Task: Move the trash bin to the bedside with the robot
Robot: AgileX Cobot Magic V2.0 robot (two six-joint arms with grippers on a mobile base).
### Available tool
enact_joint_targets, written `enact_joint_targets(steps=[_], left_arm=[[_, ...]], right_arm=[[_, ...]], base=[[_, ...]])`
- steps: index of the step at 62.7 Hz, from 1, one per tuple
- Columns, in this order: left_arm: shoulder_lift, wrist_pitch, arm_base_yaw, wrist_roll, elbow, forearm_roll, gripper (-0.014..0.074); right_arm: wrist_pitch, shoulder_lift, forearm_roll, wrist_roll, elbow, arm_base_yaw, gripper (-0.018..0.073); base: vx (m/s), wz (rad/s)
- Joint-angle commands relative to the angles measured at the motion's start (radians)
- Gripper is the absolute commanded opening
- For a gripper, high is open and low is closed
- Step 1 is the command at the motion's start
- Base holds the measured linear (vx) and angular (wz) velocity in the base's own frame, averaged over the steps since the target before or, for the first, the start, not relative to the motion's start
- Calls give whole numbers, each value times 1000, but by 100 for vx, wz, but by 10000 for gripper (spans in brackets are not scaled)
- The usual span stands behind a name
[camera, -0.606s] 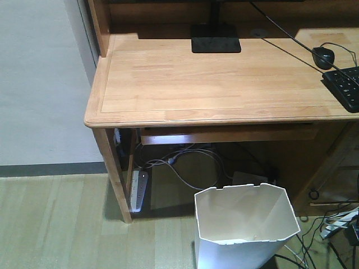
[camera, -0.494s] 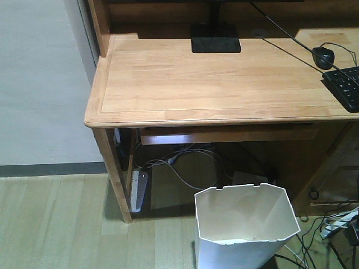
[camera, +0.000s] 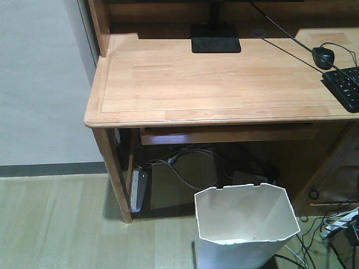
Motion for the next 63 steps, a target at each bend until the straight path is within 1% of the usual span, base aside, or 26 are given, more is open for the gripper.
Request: enact_joint_targets(steps=[1, 19, 27, 32, 46, 52, 63], left_arm=[[-10, -72, -3, -9, 28, -8, -6], [-10, -72, -3, -9, 28, -8, -6], [-10, -72, -3, -9, 28, -8, -6], [-10, -72, -3, -9, 28, -8, -6], [-10, -72, -3, -9, 28, -8, -6], [-10, -72, -3, -9, 28, -8, -6], [-10, -72, -3, -9, 28, -8, -6]], right_arm=[[-69, -12, -5, -2, 18, -6, -11], [-69, -12, -5, -2, 18, -6, -11], [-103, -12, -11, -7, 18, -6, -11], [-122, -12, 2, 8, 14, -5, -11], [-129, -4, 15, 8, -52, -6, -11], [-101, 43, 37, 8, -105, -6, -11], [55, 202, 36, 1, -227, -6, -11]], base=[[0, 0], [0, 0], [0, 0], [0, 0], [0, 0], [0, 0], [0, 0]])
